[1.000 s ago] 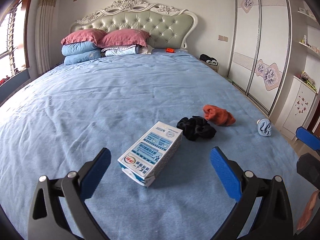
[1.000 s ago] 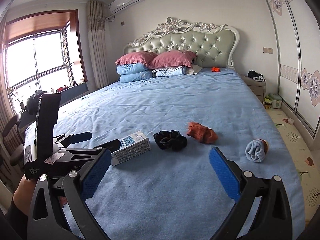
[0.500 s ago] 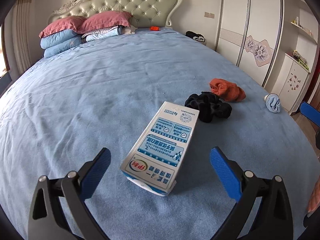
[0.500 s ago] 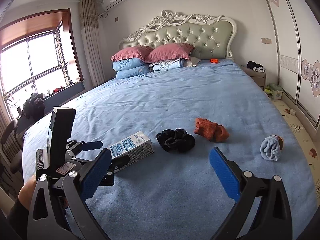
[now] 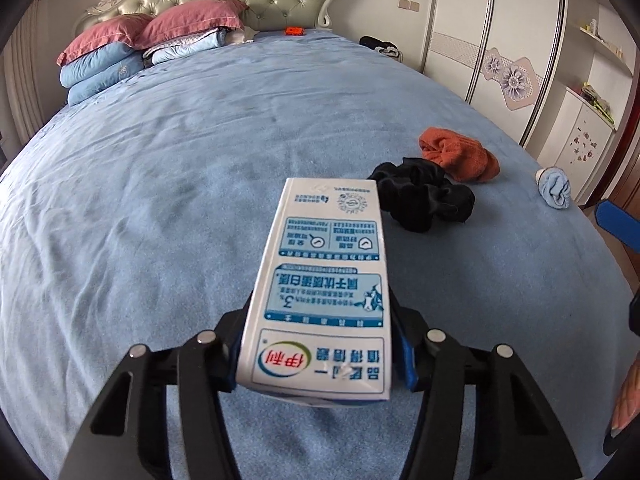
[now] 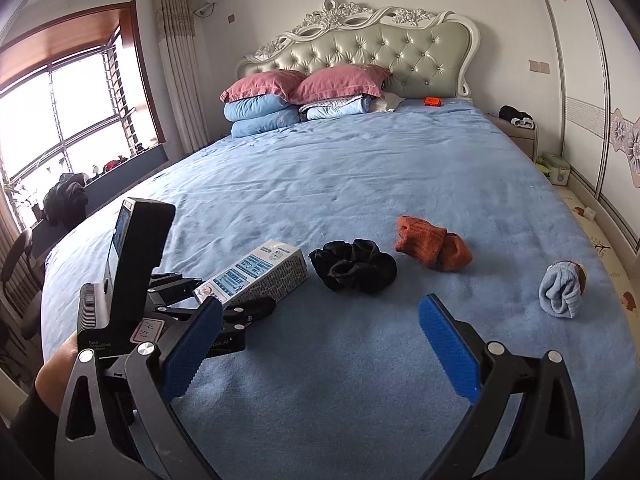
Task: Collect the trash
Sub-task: 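Grasp the white milk carton with the left gripper and lift it, then grasp the black scrunchie with the right gripper while the left gripper holds the carton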
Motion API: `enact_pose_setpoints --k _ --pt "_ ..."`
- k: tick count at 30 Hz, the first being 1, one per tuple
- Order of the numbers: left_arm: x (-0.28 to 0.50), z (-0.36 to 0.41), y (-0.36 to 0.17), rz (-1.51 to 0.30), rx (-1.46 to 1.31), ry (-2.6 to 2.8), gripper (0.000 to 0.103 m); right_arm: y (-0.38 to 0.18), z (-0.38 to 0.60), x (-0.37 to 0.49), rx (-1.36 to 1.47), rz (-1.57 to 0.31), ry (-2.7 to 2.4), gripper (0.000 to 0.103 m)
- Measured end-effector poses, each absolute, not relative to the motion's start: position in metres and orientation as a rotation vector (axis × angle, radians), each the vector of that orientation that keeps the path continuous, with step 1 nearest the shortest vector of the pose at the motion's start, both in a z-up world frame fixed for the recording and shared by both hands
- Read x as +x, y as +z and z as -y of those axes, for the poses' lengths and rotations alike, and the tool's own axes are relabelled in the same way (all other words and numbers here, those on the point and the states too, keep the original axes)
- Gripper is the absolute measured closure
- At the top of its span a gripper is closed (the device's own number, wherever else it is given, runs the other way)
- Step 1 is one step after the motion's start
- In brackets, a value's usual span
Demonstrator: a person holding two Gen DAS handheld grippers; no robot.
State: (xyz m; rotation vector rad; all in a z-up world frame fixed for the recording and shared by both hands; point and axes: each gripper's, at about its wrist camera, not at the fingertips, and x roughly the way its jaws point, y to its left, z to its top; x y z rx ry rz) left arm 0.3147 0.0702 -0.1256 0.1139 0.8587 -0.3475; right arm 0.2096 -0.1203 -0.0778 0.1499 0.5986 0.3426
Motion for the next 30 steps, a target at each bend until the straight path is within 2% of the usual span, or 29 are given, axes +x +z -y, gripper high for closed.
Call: enact_pose_setpoints --k 18,20,22,24,26,27,28,30 --pt "0.326 -0.094 -0.113 -0.822 -0.022 -0.309 0.049 -0.121 0.112 0.314 0.171 -0.833 0.330 0.009" --pt "0.327 -0.094 -0.114 -0.826 -0.026 -0.312 0.049 -0.128 0.114 0.324 0.188 -0.870 0.319 0.014" --pt "0.329 -0.096 -0.115 -0.830 -0.035 -0.321 0.049 -0.136 0.115 0.333 0.211 -0.921 0.337 0.032" --pt "0.330 -0.097 -0.115 -0.826 -0.036 -0.314 0.049 -0.139 0.114 0.335 0.195 -0.935 0.320 0.043" --pt "0.330 -0.097 -0.114 -0.815 -0.040 -0.315 0.049 -0.137 0.114 0.331 0.174 -0.924 0.336 0.062" --pt "0.328 -0.097 -0.112 -0.808 -0.044 -0.316 0.049 -0.135 0.114 0.330 0.172 -0.922 0.358 0.078" --pt "0.327 -0.097 -0.111 -0.805 -0.046 -0.319 0.049 -0.134 0.115 0.327 0.168 -0.918 0.371 0.084" --pt "0.322 -0.096 -0.107 -0.794 -0.052 -0.322 0.049 -0.129 0.119 0.319 0.153 -0.893 0.360 0.086"
